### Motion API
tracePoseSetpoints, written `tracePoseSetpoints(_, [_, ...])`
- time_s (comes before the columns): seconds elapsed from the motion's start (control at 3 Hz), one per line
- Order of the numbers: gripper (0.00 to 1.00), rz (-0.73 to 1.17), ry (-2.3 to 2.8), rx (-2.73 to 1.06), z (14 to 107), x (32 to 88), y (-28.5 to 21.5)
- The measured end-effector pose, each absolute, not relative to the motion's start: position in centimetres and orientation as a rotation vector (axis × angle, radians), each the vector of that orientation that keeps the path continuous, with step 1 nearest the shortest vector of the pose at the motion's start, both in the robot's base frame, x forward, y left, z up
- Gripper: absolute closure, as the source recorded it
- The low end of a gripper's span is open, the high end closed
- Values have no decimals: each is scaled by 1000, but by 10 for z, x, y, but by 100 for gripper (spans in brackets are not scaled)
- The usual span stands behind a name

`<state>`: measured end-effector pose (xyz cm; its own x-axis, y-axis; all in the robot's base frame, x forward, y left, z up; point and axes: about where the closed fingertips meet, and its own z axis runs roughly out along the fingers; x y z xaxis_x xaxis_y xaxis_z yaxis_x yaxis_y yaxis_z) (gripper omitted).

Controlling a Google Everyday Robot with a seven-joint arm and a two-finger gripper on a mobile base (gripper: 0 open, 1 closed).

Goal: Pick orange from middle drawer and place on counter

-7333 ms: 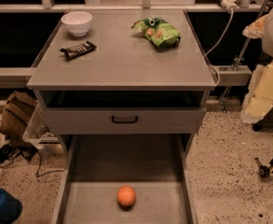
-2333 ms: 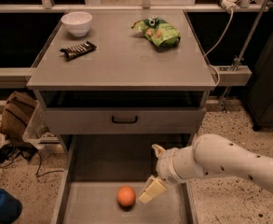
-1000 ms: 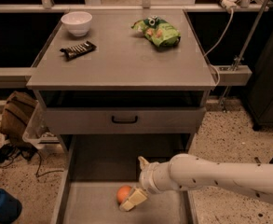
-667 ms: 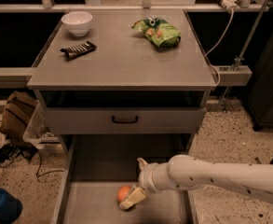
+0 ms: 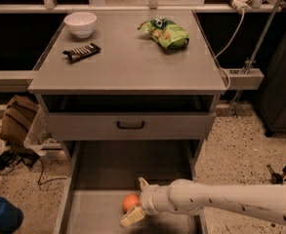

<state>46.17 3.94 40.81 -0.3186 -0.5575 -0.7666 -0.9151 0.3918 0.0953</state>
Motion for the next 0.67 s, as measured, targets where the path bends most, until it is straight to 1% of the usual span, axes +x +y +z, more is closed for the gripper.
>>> tracePoseSetpoints(0.67, [0,733,2008,-1246,392,458,48])
